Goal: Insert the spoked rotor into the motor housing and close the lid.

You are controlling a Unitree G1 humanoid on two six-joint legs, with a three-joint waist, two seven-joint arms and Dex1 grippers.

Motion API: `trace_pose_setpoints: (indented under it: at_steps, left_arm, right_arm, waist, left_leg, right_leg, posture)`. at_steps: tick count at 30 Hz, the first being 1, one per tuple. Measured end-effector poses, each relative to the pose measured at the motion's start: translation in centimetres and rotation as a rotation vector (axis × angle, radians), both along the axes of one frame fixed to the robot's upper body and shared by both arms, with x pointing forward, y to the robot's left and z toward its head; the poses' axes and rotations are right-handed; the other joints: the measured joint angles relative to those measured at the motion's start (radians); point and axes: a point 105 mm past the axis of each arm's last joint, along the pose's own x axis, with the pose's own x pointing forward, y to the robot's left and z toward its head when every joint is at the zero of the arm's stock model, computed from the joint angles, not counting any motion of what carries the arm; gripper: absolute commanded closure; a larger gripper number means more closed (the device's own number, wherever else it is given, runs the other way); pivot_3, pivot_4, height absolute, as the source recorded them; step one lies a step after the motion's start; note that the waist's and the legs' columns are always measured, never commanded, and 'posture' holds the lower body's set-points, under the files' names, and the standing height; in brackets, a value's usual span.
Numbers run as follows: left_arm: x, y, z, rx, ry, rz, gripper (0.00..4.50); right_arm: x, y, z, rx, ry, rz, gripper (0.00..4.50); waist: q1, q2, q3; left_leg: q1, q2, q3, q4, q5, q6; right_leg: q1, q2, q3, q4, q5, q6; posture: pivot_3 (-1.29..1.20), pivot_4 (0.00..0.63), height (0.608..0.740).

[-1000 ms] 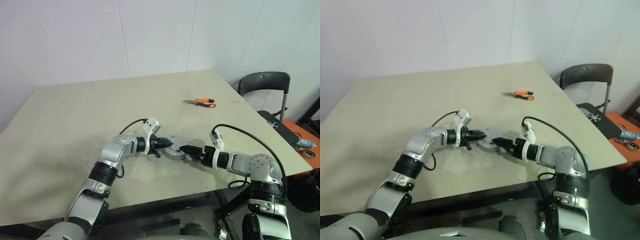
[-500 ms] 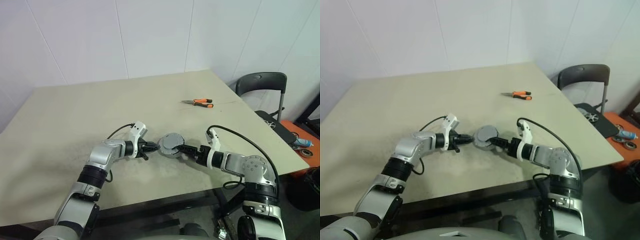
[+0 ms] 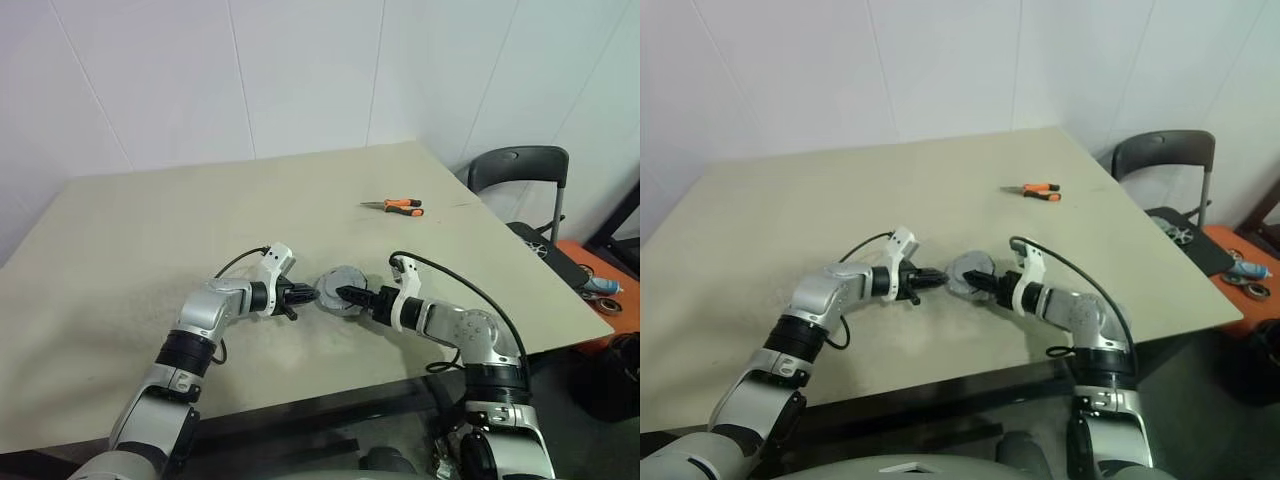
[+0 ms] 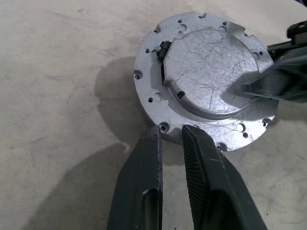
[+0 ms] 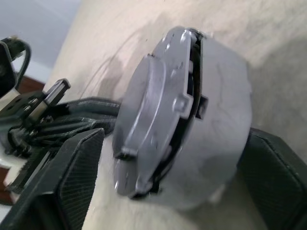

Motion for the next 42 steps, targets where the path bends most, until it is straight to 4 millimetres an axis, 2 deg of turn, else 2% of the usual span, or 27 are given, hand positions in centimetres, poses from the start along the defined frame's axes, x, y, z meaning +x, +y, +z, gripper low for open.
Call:
trace_pose_setpoints:
  at_steps: [2, 4, 12, 18, 22, 25, 27, 30, 33, 35, 38, 42]
  left_arm:
    - [-0.1, -0.1, -0.1, -0.001, 0.007, -0.004, 3.75]
    - [-0.3, -0.1, -0.2, -0.002, 0.015, -0.007, 3.75]
    - [-0.3, 0.2, -0.6, 0.011, 0.024, 0.006, 3.75]
    - [-0.3, 0.4, -0.4, -0.006, 0.046, 0.025, 3.75]
    - [-0.3, 1.4, 0.8, -0.08, 0.087, 0.077, 3.75]
    - [-0.2, 1.2, 3.7, -0.212, 0.074, 0.082, 3.75]
    - [0.1, 1.3, 5.8, -0.299, 0.06, 0.094, 3.75]
    - [1.1, 3.2, 9.3, -0.434, 0.016, 0.173, 3.75]
    - [1.8, 6.4, 10.6, -0.509, 0.007, 0.294, 3.75]
    - [1.9, 8.1, 10.7, -0.535, 0.015, 0.363, 3.75]
    - [1.4, 9.8, 10.0, -0.557, 0.049, 0.423, 3.75]
    - [-0.4, 11.1, 7.0, -0.537, 0.152, 0.471, 3.75]
  right_arm:
    - [0.6, 0.4, 0.0, 0.037, -0.022, -0.043, 1.57]
    - [0.8, 0.5, 0.2, 0.054, -0.034, -0.06, 1.82]
    - [1.2, 1.0, -0.1, 0.07, -0.043, -0.082, 1.94]
    - [1.4, 1.3, -0.1, 0.083, -0.033, -0.078, 1.97]
    - [1.5, 1.6, 0.2, 0.123, -0.018, -0.073, 1.99]
    - [1.8, 2.3, 0.5, 0.14, -0.016, -0.06, 1.99]
    - [2.0, 2.7, 0.6, 0.17, -0.001, -0.061, 2.02]
    - [2.1, 2.6, 0.4, 0.26, 0.046, -0.096, 2.09]
    - [2.1, 2.3, 0.8, 0.335, 0.082, -0.113, 2.09]
    - [2.0, 2.2, 1.2, 0.375, 0.096, -0.114, 2.09]
    - [2.0, 2.3, 1.8, 0.404, 0.104, -0.111, 2.09]
    - [2.3, 2.7, 2.6, 0.443, 0.115, -0.119, 2.09]
  waist:
    - [-0.006, 0.003, -0.001]
    - [-0.005, 0.005, -0.001]
    - [-0.009, 0.007, 0.001]
    - [-0.014, 0.01, 0.003]
    - [-0.021, 0.012, 0.009]
    - [-0.037, 0.01, 0.009]
    - [-0.045, 0.01, 0.009]
    - [-0.046, 0.012, 0.011]
    - [-0.043, 0.014, 0.02]
    - [-0.042, 0.012, 0.024]
    - [-0.044, 0.011, 0.024]
    - [-0.05, 0.009, 0.024]
  left_leg:
    - [0.001, 0.0, 0.0, 0.0, 0.0, 0.0]
    - [0.003, 0.0, -0.001, 0.0, 0.0, 0.0]
    - [0.011, 0.0, -0.001, -0.002, 0.0, 0.0]
    - [0.011, 0.0, -0.001, -0.003, 0.0, 0.0]
    - [0.009, 0.001, -0.001, -0.003, 0.0, 0.0]
    - [-0.004, 0.002, -0.002, -0.003, 0.001, -0.002]
    - [-0.006, 0.003, -0.003, -0.003, 0.001, -0.003]
    - [-0.007, 0.005, -0.003, -0.004, 0.001, -0.003]
    - [-0.009, 0.005, -0.002, -0.004, 0.001, -0.003]
    - [-0.014, 0.005, -0.002, -0.004, 0.002, -0.004]
    - [-0.026, 0.004, -0.002, -0.003, 0.006, -0.013]
    - [-0.041, 0.003, -0.002, -0.001, 0.006, -0.014]
  right_leg:
    - [0.001, 0.0, 0.0, 0.0, 0.0, 0.0]
    - [0.0, 0.0, 0.0, -0.001, 0.0, 0.0]
    - [0.012, 0.0, 0.0, -0.002, -0.002, -0.004]
    - [0.013, 0.0, 0.0, -0.003, -0.003, -0.004]
    - [0.007, 0.001, 0.0, -0.001, -0.001, -0.001]
    - [-0.007, 0.001, 0.001, 0.002, 0.001, 0.0]
    - [-0.012, 0.003, 0.002, 0.003, 0.003, -0.004]
    - [-0.014, 0.006, 0.003, 0.003, 0.002, -0.003]
    - [-0.016, 0.007, 0.003, 0.004, 0.003, -0.004]
    - [-0.021, 0.007, 0.003, 0.004, 0.003, -0.004]
    - [-0.034, 0.006, 0.006, 0.004, 0.007, -0.01]
    - [-0.055, 0.005, 0.01, 0.011, 0.008, -0.012]
  posture:
    - [0.0, 0.0, 0.74]
    - [0.0, 0.0, 0.74]
    - [0.0, 0.0, 0.74]
    - [0.0, 0.0, 0.74]
    - [0.0, 0.0, 0.74]
    - [0.0, 0.0, 0.74]
    - [0.0, 0.0, 0.74]
    - [0.0, 0.0, 0.74]
    - [0.0, 0.0, 0.74]
    - [0.0, 0.0, 0.74]
    - [0.0, 0.0, 0.74]
    - [0.0, 0.0, 0.74]
